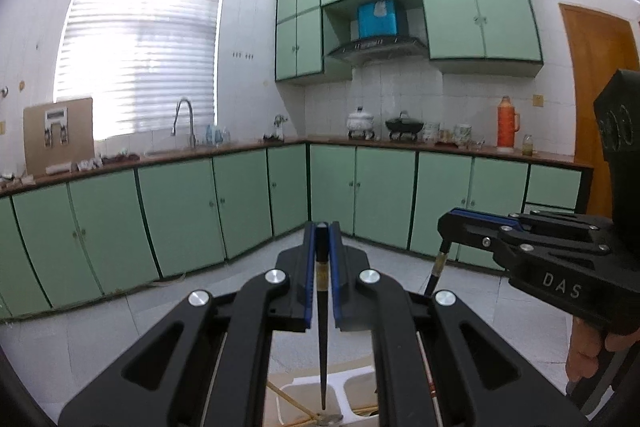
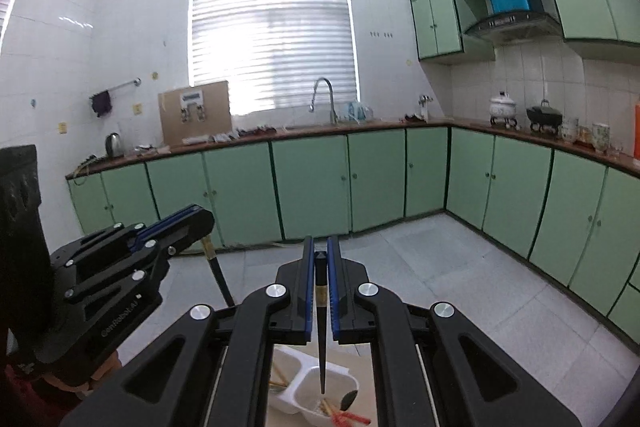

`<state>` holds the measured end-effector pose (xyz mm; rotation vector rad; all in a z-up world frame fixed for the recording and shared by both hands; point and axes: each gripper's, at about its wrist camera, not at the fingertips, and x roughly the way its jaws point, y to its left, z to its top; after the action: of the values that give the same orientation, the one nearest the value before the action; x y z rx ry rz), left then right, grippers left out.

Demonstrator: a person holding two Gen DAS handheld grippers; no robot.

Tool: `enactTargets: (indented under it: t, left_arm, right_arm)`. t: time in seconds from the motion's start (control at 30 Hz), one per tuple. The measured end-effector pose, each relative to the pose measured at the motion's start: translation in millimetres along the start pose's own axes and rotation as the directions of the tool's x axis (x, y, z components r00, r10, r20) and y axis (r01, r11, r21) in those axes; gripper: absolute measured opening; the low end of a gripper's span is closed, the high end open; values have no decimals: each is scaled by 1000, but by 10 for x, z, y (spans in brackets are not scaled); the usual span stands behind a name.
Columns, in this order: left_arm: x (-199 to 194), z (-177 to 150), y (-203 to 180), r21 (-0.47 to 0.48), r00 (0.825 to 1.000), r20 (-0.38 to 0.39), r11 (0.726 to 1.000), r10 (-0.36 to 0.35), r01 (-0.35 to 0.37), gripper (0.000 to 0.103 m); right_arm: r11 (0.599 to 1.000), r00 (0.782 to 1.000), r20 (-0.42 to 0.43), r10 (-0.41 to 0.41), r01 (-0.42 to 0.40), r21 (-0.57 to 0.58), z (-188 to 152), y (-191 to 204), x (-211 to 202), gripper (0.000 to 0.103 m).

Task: Organize utensils
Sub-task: 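Lower both chopsticks into the holder and open both tools to release them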

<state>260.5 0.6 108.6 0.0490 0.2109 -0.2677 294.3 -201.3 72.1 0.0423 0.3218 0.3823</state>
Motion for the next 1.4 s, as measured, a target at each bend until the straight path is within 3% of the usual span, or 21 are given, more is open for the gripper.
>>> enactTargets:
  t: [0.33, 0.7, 0.8, 0.93, 1.27, 1.4]
  left_arm:
    - [532, -587, 260, -44, 989, -149, 999, 2, -9, 6]
    - [622, -931, 366, -38, 971, -238, 999, 6, -16, 10]
    - [529, -940, 403, -48, 972, -233, 999, 6, -17, 24]
    - [319, -910, 426, -54, 978, -208, 998, 4, -15, 35]
    - [-352, -841, 299, -63, 991, -132, 998, 17, -26, 70]
    - [-589, -868, 250, -75, 992, -128, 997, 20, -29, 76]
  right_arm:
    - [1000, 994, -113, 8, -5, 25, -533, -130, 402, 6]
    - [999, 983, -184, 17, -9, 42, -817, -118, 455, 7]
    - [997, 985, -171, 17, -5, 71, -814, -192, 362, 14]
    - [996, 990, -139, 0, 12, 88, -804, -242, 159, 36]
    - [990, 998, -60, -21, 30, 140, -903, -226, -432, 62]
    - [985, 998, -54, -27, 36, 167, -1007, -204, -630, 68]
